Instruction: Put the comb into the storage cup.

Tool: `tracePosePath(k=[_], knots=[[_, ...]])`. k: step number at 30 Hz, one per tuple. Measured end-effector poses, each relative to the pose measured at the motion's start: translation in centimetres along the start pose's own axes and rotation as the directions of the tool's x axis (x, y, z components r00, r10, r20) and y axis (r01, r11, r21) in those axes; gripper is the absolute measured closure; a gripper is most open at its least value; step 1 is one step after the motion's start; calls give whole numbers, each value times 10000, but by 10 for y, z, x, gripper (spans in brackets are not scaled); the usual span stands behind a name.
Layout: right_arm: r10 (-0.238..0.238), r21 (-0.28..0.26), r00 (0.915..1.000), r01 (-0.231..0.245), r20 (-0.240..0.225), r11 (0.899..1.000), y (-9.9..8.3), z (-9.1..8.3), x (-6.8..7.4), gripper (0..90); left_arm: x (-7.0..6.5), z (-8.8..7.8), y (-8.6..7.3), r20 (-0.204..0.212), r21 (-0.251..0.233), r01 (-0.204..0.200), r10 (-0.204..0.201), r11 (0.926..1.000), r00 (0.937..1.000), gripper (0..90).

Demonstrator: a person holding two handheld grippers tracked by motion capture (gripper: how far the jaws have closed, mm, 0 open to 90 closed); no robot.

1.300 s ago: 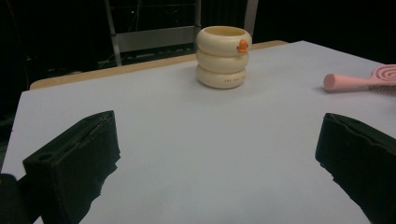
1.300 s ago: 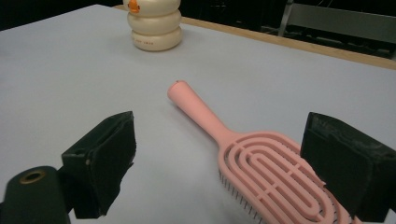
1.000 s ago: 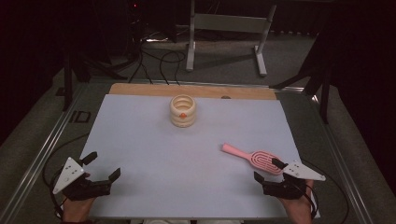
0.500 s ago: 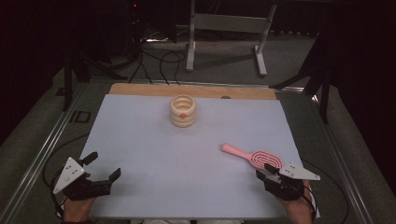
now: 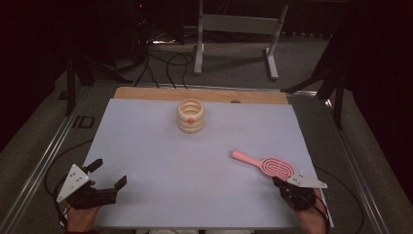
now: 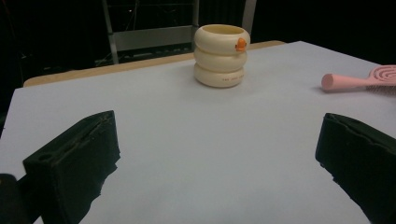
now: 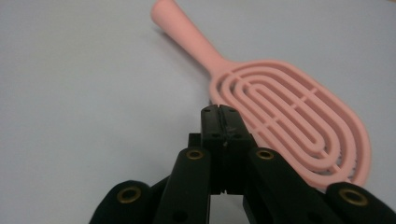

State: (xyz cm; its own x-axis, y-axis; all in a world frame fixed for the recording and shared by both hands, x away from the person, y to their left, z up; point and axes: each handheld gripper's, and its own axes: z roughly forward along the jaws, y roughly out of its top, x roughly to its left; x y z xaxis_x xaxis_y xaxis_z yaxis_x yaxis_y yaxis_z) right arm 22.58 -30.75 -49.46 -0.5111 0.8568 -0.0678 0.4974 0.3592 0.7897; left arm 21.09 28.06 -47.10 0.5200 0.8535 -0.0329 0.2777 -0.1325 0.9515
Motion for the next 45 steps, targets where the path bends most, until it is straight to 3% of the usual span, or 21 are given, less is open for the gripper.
tracePosePath(k=[10,23,38,45], knots=[[-265,538,9996,268,-68,9982,-3,5,-2,900,1,2,0,-68,33,25,-25,10000,10000,4],[123,785,9999,-128,71,9968,0,11,-9,900,5,0,-2,-175,-150,370,-373,9992,9992,4],[372,1340,9982,-433,478,9900,6,19,-17,900,2,4,-3,-73,-19,340,-340,9994,9994,4],[785,1460,9939,-891,774,9853,10,29,-24,900,3,4,-3,-56,-3,356,-356,9994,9994,4]])
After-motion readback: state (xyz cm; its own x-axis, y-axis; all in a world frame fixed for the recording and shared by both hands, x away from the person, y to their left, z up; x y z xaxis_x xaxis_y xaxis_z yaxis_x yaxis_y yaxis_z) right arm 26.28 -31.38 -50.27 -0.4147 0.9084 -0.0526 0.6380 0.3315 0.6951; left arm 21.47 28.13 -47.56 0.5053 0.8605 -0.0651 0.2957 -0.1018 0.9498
